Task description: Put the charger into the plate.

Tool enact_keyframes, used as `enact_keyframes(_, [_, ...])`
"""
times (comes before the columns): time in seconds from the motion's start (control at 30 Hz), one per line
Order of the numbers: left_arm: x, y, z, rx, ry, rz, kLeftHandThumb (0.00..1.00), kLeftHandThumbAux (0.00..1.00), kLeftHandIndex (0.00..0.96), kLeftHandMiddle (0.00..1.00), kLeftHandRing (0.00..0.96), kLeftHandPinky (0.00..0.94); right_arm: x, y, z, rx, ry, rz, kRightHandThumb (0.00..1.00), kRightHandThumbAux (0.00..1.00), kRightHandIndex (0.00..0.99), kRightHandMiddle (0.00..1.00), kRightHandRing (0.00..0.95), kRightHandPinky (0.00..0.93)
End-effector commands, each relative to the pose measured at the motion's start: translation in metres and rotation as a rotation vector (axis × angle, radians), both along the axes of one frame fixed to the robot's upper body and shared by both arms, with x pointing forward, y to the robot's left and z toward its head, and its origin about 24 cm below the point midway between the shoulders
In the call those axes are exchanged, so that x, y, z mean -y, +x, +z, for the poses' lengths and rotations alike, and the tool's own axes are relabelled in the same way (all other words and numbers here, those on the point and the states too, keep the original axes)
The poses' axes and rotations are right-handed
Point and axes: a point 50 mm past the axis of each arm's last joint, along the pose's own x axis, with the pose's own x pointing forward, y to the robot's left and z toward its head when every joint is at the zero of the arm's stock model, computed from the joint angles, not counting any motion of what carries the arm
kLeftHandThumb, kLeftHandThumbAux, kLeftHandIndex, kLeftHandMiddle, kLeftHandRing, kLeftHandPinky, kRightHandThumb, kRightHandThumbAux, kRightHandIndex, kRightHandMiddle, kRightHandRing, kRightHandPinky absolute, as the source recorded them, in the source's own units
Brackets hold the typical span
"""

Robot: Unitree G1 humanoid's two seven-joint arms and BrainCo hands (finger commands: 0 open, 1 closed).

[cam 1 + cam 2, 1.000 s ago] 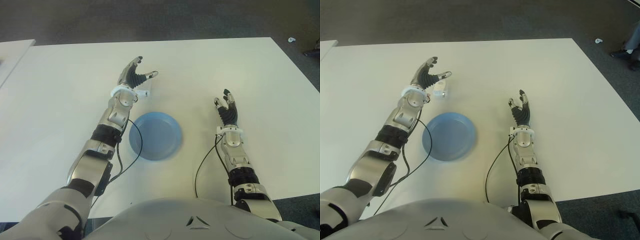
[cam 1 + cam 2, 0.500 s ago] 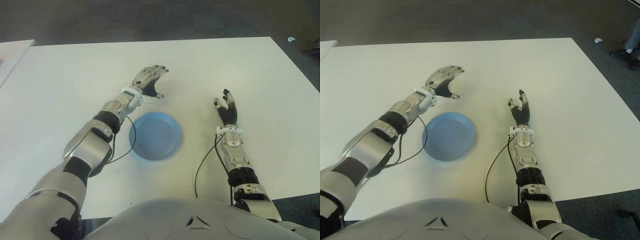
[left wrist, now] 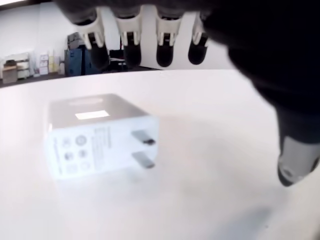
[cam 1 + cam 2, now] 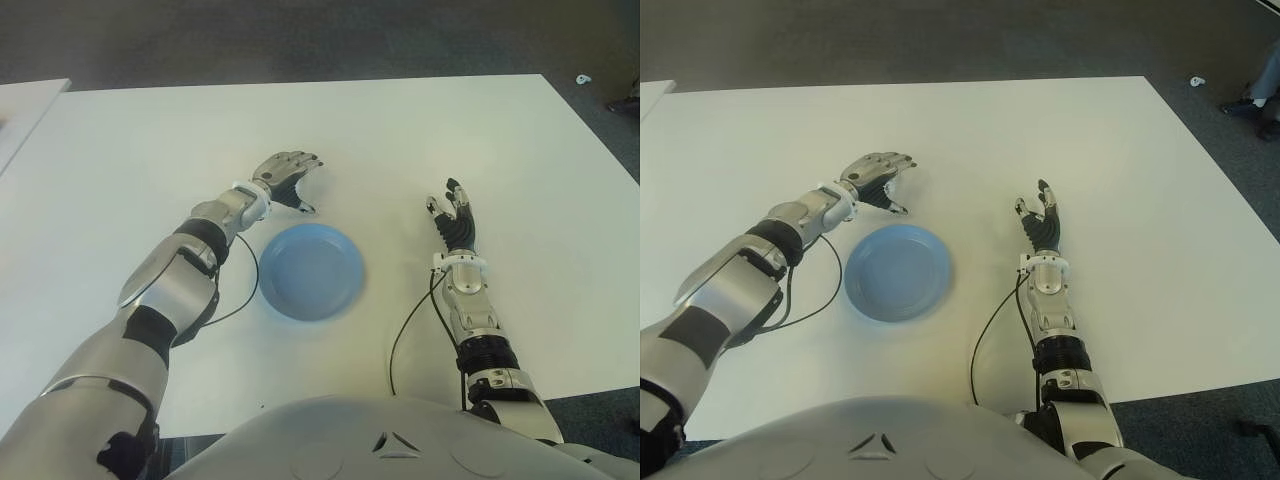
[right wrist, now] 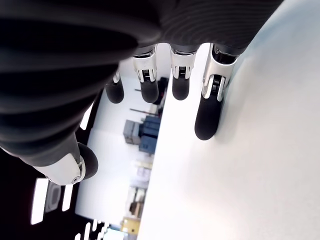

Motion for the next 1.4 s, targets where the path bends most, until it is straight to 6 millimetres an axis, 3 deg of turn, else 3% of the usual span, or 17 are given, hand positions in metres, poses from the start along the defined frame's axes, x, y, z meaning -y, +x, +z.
enact_keyframes(0.03, [-0.004, 0.0, -0.003, -0.07, -0.001, 0.033, 0.0, 0.5, 0.0, 0.0, 0.0, 0.0, -0.001, -0.01, -0.017, -0.095, 0.03, 0.004, 0.166, 0.581, 0.0, 0.0, 0.008, 0.062])
enact_keyframes(0.97, [-0.018, -0.003, -0.008, -0.33, -0.11, 0.128, 0.0, 0.392, 0.0, 0.0, 0.0, 0.0, 0.005, -0.014, -0.016, -0.085, 0.07, -0.015, 0.159, 0.62, 0.0, 0.013, 0.017, 0.056])
enact_keyframes(1.4, [-0.027, -0.009, -0.013, -0.385, -0.141, 0.172, 0.0, 0.38, 0.0, 0.0, 0.0, 0.0, 0.007, -0.013, -0.016, -0.09, 0.082, -0.015, 0.103, 0.588, 0.0, 0.009, 0.006, 0.028])
